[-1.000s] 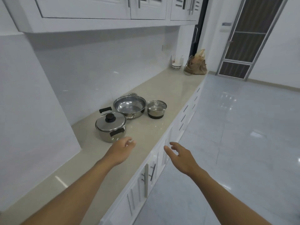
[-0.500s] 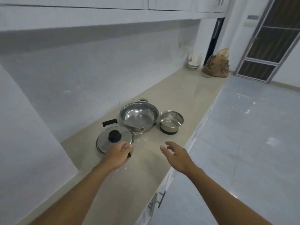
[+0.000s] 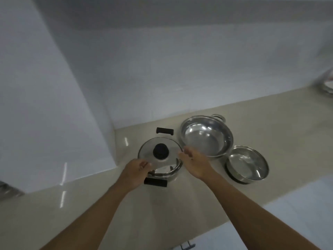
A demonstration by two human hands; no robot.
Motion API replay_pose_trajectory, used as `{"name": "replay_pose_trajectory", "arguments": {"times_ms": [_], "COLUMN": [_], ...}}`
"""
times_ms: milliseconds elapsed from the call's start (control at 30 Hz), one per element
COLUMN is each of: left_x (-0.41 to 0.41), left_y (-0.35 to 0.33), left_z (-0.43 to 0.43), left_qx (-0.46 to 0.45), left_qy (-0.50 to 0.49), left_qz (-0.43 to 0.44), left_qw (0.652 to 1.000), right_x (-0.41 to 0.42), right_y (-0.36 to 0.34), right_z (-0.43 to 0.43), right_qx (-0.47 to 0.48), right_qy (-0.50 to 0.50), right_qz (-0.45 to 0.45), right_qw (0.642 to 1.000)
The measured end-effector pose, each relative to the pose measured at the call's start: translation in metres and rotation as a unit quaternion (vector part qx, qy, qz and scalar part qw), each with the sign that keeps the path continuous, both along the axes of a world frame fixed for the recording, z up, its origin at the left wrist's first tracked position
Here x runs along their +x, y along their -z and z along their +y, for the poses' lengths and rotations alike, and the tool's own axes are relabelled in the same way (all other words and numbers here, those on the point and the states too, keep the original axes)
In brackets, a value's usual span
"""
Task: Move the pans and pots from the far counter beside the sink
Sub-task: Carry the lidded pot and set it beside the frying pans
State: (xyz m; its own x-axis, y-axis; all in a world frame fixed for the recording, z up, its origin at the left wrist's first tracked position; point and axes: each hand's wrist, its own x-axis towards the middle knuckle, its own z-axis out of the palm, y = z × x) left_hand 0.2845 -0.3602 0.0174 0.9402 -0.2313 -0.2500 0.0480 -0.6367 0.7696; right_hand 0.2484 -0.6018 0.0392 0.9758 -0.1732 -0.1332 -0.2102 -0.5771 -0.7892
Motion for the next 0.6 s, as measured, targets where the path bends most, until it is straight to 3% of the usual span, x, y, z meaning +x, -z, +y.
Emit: {"name": "replay_pose_trajectory", "arguments": {"times_ms": [233, 600], "left_x": [-0.016, -0.013], "left_y": [0.032, 0.050], "left_z": [-0.012, 0.010], "left_qx": [-0.019, -0.040], "left_qy": [-0.095, -0.105], "left_qz": [-0.001, 0.025], "left_qw": [0.995, 0.993], "right_x": [0.057, 0.077], "right_y": [0.025, 0.042], "right_z": [0.004, 0.018], "right_qx": [-0.041, -0.105], "right_qy": [-0.079, -0.053], "right_qz": [0.042, 0.066], "right_qw": [0.995, 0.991]}}
